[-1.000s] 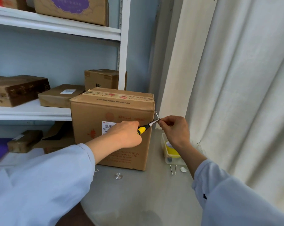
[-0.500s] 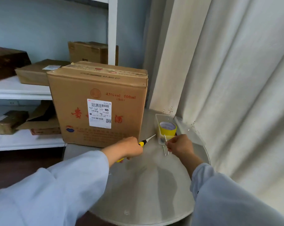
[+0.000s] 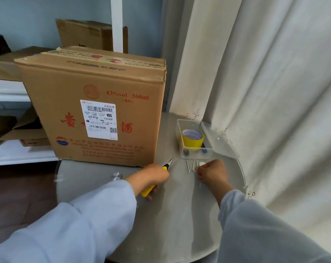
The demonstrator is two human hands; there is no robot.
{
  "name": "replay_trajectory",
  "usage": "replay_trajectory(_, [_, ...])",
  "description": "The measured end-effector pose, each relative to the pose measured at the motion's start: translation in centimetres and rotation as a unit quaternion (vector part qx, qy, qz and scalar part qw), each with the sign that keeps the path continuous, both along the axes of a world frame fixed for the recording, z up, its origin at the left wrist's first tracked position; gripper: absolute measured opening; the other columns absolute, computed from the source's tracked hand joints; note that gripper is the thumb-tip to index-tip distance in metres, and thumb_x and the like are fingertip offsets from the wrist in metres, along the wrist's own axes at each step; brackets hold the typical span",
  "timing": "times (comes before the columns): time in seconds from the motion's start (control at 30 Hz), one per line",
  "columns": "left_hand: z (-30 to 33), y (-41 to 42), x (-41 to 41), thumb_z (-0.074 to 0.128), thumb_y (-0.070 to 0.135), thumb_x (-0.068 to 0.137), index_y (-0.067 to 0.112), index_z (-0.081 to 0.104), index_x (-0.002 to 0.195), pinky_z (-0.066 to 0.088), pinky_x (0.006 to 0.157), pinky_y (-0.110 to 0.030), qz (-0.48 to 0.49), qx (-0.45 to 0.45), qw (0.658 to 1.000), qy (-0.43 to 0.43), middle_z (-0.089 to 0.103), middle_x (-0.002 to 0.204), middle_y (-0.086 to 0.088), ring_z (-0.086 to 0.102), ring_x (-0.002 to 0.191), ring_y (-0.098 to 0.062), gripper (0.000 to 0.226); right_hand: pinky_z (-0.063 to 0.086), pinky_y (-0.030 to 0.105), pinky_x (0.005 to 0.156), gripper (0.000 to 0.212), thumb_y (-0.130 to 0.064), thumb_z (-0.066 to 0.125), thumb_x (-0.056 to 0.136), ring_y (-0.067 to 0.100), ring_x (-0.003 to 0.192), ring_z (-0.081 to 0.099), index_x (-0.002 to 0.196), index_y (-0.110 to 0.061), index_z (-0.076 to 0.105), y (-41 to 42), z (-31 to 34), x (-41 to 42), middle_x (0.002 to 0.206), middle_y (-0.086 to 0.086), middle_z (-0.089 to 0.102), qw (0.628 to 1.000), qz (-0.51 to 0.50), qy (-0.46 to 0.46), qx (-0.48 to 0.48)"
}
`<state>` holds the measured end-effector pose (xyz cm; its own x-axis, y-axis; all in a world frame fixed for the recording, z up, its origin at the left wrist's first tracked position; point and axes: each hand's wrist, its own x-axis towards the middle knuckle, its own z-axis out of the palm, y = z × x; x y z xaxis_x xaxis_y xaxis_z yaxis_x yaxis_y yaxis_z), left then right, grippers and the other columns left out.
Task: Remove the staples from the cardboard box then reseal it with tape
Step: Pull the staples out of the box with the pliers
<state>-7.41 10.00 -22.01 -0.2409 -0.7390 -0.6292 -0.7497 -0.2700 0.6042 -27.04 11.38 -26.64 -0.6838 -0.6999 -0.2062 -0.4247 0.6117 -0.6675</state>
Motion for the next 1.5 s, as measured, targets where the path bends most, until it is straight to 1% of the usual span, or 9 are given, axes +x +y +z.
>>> replay_trajectory(0.27, [-0.6,-0.1,0.0,0.044,0.014,0.089,0.002,0.051,0.093,0.056,0.062,-0.039,0.0,-0.008,1.0,-0.005,0.053,0.08,-0.014,0.062,0.082,-0.034,0.015,0.057,0.048,0.077,0.039,-0.047,0.055,0.08,0.037,0.077,0.068,0.068,-0.012,0.065,-0.5,-1.4,-0.2,0.073,0.015,0.07,0.996,-0.026,-0.046,-0.077])
replay_trajectory(0.5, [-0.3,0.4,1.3,0.048,0.02,0.088,0.008,0.05,0.092,0.051,0.059,-0.033,-0.081,-0.103,0.991,-0.03,0.056,0.085,-0.012,0.056,0.073,-0.029,0.013,0.052,0.038,0.075,0.046,-0.049,0.036,0.097,0.028,0.078,0.065,0.074,-0.021,0.065,0.9,5.7,4.0,0.074,0.004,0.069,0.985,0.022,0.06,-0.159])
replay_trajectory(0.63, [2.4,0.6,3.8,0.054,0.029,0.085,0.017,0.053,0.099,0.044,0.071,-0.032,-0.125,-0.294,0.944,-0.085,0.061,0.105,-0.007,0.057,0.094,-0.028,0.018,0.045,0.032,0.072,0.045,-0.048,0.035,0.098,0.019,0.079,0.062,0.079,-0.024,0.067,0.1,11.5,7.1,0.076,-0.003,0.067,0.954,0.051,0.098,-0.278])
replay_trajectory(0.8, [9.1,1.1,9.2,0.052,0.035,0.09,0.021,0.049,0.105,0.044,0.071,-0.033,-0.072,-0.514,0.851,-0.079,0.055,0.103,0.001,0.055,0.096,-0.024,0.021,0.036,0.03,0.068,0.043,-0.043,0.034,0.1,0.019,0.08,0.058,0.085,-0.022,0.069,-0.5,16.2,11.7,0.079,-0.003,0.065,0.914,0.072,0.107,-0.386])
replay_trajectory(0.97, [14.2,0.2,15.0,0.053,0.036,0.091,0.023,0.046,0.115,0.039,0.061,-0.029,0.007,-0.632,0.768,-0.099,0.048,0.108,0.007,0.048,0.089,-0.012,0.028,0.037,0.031,0.066,0.037,-0.037,0.035,0.101,0.025,0.085,0.058,0.102,-0.016,0.066,-0.2,16.7,15.9,0.09,0.001,0.06,0.873,0.125,0.211,-0.422])
replay_trajectory(1.1, [17.2,-1.2,17.5,0.058,0.029,0.09,0.017,0.046,0.122,0.041,0.07,-0.031,0.034,-0.679,0.719,-0.146,0.045,0.121,-0.001,0.048,0.106,-0.019,0.037,0.042,0.035,0.088,0.041,-0.031,0.038,0.095,0.022,0.104,0.049,0.126,-0.018,0.06,-0.8,16.5,18.5,0.113,0.004,0.057,0.802,0.182,0.342,-0.454])
replay_trajectory(1.33, [17.6,-2.6,19.5,0.05,0.018,0.086,0.014,0.047,0.103,0.028,0.109,-0.047,0.011,-0.604,0.765,-0.223,0.063,0.102,-0.009,0.055,0.106,-0.03,0.017,0.032,0.047,0.112,0.05,-0.029,0.036,0.093,0.032,0.133,0.043,0.138,-0.009,0.048,-1.3,16.1,19.6,0.14,0.012,0.05,0.814,0.221,0.388,-0.373])
replay_trajectory(1.43, [18.5,-2.0,18.8,0.051,0.019,0.087,0.019,0.045,0.099,0.046,0.083,-0.04,-0.023,-0.592,0.797,-0.115,0.063,0.091,-0.003,0.058,0.088,-0.028,0.013,0.004,0.042,0.121,0.068,-0.029,0.041,0.097,0.026,0.149,-0.003,0.152,-0.007,0.007,-2.1,16.6,18.8,0.161,0.011,0.001,0.887,0.223,0.324,-0.241])
replay_trajectory(1.5, [19.9,-1.8,18.3,0.051,0.019,0.088,0.023,0.047,0.102,0.05,0.071,-0.04,-0.055,-0.568,0.82,-0.052,0.065,0.097,0.0,0.06,0.085,-0.024,0.015,-0.002,0.045,0.12,0.082,-0.032,0.045,0.095,0.027,0.146,-0.016,0.151,-0.008,-0.01,-2.3,17.6,19.0,0.159,0.013,-0.017,0.92,0.2,0.283,-0.184])
